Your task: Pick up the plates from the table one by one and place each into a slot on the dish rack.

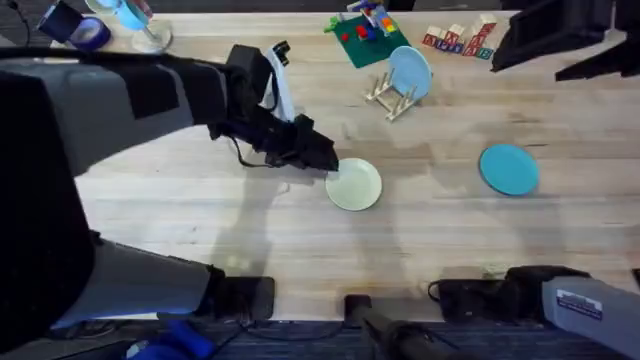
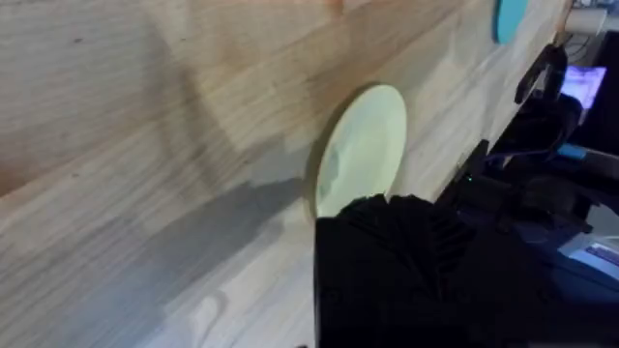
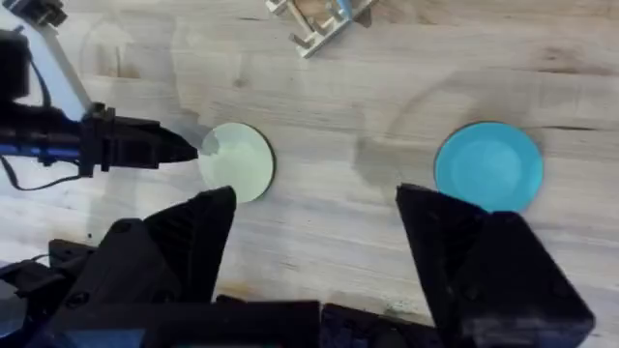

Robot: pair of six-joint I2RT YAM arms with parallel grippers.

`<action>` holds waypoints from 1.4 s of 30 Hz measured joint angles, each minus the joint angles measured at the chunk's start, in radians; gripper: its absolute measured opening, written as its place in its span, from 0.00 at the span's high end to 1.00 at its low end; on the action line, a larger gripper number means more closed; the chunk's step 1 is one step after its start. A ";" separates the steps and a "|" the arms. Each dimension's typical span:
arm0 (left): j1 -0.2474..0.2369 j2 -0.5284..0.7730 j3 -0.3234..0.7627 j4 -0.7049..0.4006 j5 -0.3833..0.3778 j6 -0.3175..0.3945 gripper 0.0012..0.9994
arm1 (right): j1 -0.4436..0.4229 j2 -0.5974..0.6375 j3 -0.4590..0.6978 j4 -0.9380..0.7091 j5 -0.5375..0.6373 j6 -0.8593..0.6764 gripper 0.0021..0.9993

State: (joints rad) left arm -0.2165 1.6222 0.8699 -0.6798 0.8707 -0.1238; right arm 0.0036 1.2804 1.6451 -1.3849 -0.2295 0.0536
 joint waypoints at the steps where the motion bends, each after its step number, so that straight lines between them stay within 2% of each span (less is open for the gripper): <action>1: 0.000 0.000 -0.012 0.014 0.000 -0.010 0.96 | 0.000 0.000 0.000 0.000 0.000 0.000 0.00; 11: 0.000 0.035 -0.079 0.148 -0.012 -0.090 0.96 | 0.000 0.000 0.000 0.022 0.000 0.000 0.00; 13: 0.000 0.074 -0.078 0.154 -0.005 -0.096 0.96 | 0.000 0.000 0.000 0.027 0.000 0.000 0.00; 19: 0.006 0.158 -0.069 0.155 0.081 -0.106 0.96 | 0.000 0.000 0.000 0.027 0.000 0.003 0.00; 30: 0.006 0.160 -0.069 0.156 0.085 -0.105 0.96 | 0.012 0.000 -0.005 -0.057 -0.032 0.032 0.00; 34: 0.006 0.160 -0.069 0.156 0.084 -0.106 0.96 | 0.013 0.000 -0.092 -0.066 -0.141 0.036 0.00; 42: 0.006 0.160 -0.069 0.156 0.084 -0.106 0.96 | 0.013 0.000 -0.428 0.080 -0.393 0.036 0.00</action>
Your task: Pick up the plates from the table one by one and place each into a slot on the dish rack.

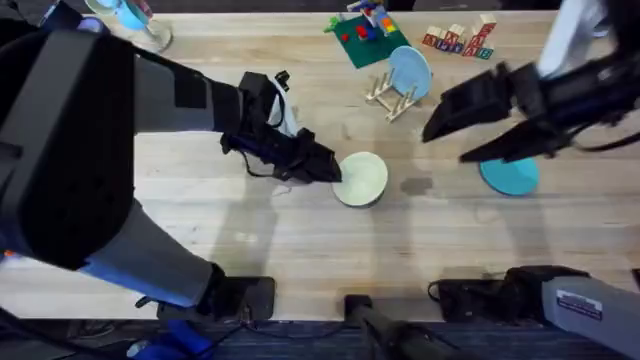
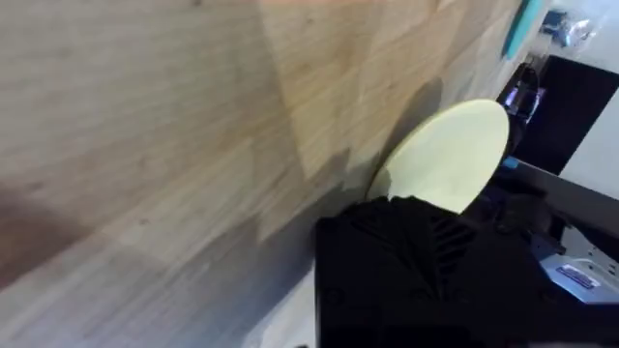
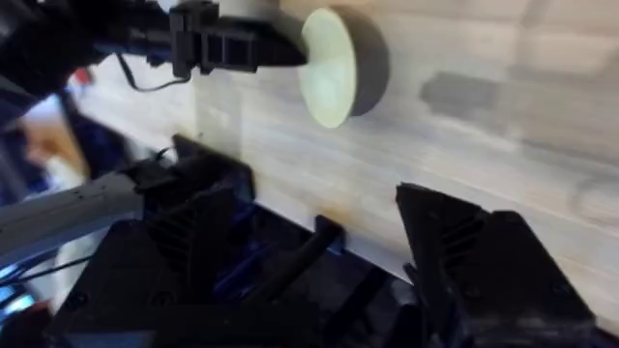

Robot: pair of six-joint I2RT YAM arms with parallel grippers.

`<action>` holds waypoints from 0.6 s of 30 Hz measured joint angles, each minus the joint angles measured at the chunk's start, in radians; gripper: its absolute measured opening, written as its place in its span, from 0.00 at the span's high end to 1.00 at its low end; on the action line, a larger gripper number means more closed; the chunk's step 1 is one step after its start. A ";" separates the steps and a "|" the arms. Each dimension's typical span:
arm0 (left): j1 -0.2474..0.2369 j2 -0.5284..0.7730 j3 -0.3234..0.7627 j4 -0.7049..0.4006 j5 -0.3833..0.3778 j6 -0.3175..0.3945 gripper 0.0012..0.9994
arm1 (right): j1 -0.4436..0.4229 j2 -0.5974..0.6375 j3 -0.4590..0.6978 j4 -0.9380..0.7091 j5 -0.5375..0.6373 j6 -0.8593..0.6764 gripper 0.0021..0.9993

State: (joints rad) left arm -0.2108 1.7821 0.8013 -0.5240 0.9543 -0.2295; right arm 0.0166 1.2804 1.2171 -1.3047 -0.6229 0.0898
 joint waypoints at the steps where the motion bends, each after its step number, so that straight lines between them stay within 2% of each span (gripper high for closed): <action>1: 0.000 0.000 0.000 0.000 0.000 0.000 0.96 | 0.000 0.000 -0.038 0.023 -0.022 0.000 0.00; 8: 0.000 0.000 0.000 0.000 0.000 0.000 0.96 | 0.032 0.000 -0.226 0.187 -0.092 0.038 0.00; 18: 0.000 0.000 0.000 0.000 0.000 0.000 0.96 | 0.225 0.000 -0.429 0.613 -0.094 0.258 0.00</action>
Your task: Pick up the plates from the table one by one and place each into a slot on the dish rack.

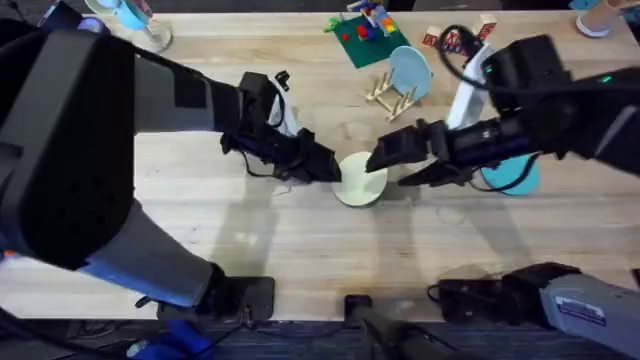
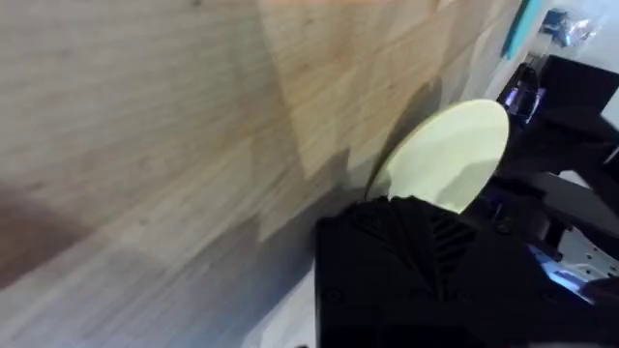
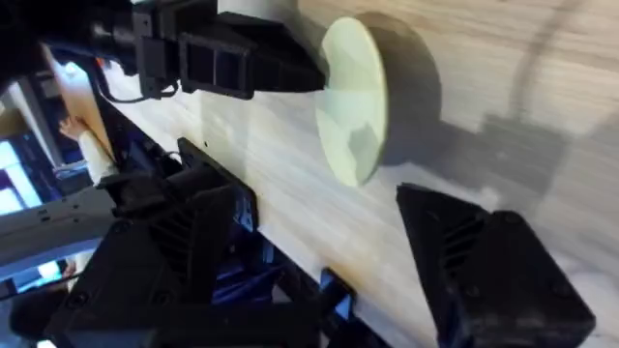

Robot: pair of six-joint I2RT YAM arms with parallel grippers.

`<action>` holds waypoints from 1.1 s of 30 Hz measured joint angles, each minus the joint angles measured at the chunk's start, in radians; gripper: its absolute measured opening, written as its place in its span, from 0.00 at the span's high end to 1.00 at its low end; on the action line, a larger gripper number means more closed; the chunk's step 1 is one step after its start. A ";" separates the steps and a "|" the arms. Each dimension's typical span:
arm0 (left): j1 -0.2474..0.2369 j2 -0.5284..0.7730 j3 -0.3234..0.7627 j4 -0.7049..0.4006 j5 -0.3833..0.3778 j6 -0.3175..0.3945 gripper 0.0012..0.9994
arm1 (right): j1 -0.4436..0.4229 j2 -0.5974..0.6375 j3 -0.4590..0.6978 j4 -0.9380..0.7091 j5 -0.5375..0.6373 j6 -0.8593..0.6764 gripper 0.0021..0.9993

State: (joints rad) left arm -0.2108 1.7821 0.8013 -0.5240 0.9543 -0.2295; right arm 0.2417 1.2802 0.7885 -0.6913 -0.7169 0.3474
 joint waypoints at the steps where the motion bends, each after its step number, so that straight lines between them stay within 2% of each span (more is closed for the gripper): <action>1: 0.000 0.000 0.000 0.000 0.000 0.000 0.96 | 0.019 0.000 -0.013 0.034 0.009 0.026 0.00; 10: 0.000 0.000 0.000 0.000 0.000 0.000 0.96 | 0.113 0.000 -0.060 0.178 0.136 0.161 0.00; 15: 0.000 0.000 0.000 0.000 0.000 0.000 0.96 | 0.124 0.008 -0.060 0.235 0.185 0.218 0.00; 22: 0.000 0.000 0.000 0.000 0.000 0.000 0.96 | 0.125 0.111 -0.062 0.297 0.184 0.291 0.02; 25: 0.000 0.000 0.000 0.000 0.000 0.000 0.96 | 0.125 0.128 -0.062 0.320 0.171 0.304 0.10; 30: 0.000 0.000 0.000 0.000 0.000 0.000 0.96 | 0.127 0.129 -0.062 0.326 0.165 0.311 0.32; 33: 0.000 0.000 0.000 0.000 0.000 0.000 0.96 | 0.128 0.129 -0.062 0.323 0.163 0.315 0.48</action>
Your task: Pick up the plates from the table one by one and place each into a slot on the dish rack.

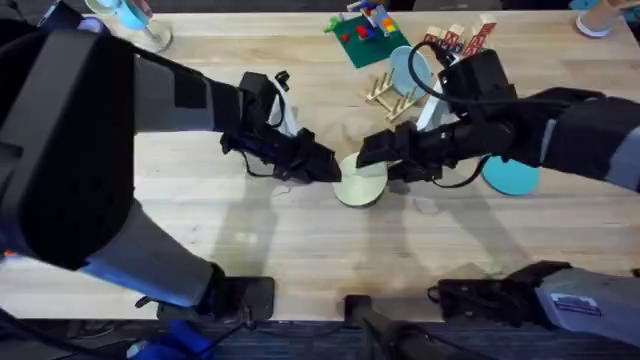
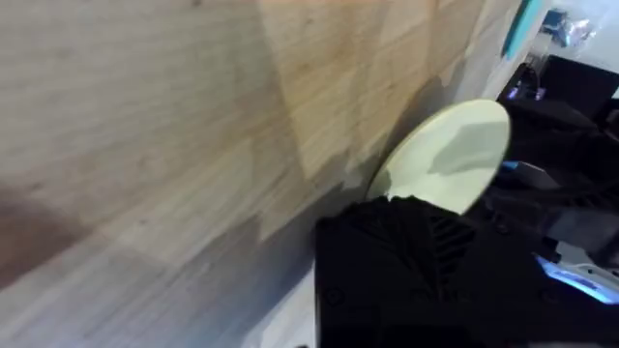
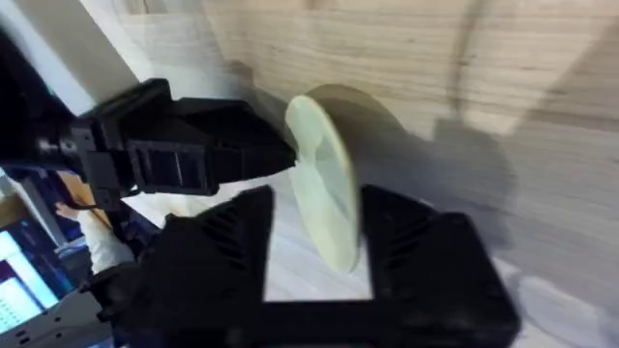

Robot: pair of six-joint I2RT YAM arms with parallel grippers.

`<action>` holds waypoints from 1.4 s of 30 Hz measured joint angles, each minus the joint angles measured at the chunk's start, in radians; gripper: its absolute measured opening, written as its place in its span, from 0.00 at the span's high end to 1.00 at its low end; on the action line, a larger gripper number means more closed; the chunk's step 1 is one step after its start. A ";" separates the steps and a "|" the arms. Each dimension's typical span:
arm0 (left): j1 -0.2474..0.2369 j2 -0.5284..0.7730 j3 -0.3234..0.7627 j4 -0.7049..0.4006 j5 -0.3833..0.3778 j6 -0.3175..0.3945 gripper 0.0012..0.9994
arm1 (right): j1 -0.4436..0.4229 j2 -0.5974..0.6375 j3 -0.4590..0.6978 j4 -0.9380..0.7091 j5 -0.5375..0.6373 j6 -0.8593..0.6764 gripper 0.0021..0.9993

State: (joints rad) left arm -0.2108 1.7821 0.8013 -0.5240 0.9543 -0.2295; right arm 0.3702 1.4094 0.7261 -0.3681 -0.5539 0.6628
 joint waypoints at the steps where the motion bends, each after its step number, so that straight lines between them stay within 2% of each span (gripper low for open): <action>1: 0.000 0.000 0.000 0.000 0.000 0.000 0.96 | 0.001 0.000 0.000 0.000 0.000 0.000 0.56; 3: 0.000 0.000 0.000 0.000 0.000 0.000 0.96 | 0.003 0.000 0.000 -0.002 0.001 0.003 0.74; 4: 0.000 0.000 0.000 0.000 0.000 0.000 0.96 | 0.005 0.000 -0.001 -0.004 0.001 0.004 0.79; 12: 0.000 0.000 0.010 -0.020 -0.008 -0.002 0.96 | 0.009 0.010 -0.002 -0.005 -0.006 0.005 0.96; 15: 0.000 0.000 0.041 -0.075 -0.040 -0.004 0.96 | 0.011 0.009 -0.002 -0.001 -0.020 0.006 0.96; 21: -0.005 -0.017 0.195 -0.267 -0.207 0.011 0.96 | 0.016 0.009 -0.002 0.006 -0.019 0.008 0.97; 26: 0.003 -0.089 0.424 -0.450 -0.322 0.060 0.96 | 0.005 0.010 -0.002 0.017 -0.027 0.005 0.97; 29: 0.020 -0.127 0.581 -0.559 -0.356 0.111 0.96 | -0.014 0.010 0.008 0.009 -0.045 -0.020 0.97; 35: 0.059 -0.156 0.828 -0.736 -0.425 0.173 0.96 | -0.036 -0.018 0.129 -0.015 -0.064 -0.104 0.97; 38: 0.076 -0.158 0.893 -0.781 -0.466 0.185 0.96 | -0.045 -0.066 0.224 -0.014 -0.059 -0.190 0.97; 42: 0.091 -0.158 0.913 -0.803 -0.494 0.193 0.95 | -0.063 -0.119 0.337 -0.011 0.003 -0.345 0.97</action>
State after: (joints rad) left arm -0.1199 1.6241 1.7145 -1.3273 0.4598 -0.0367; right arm 0.3075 1.2907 1.0632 -0.3788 -0.5511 0.3174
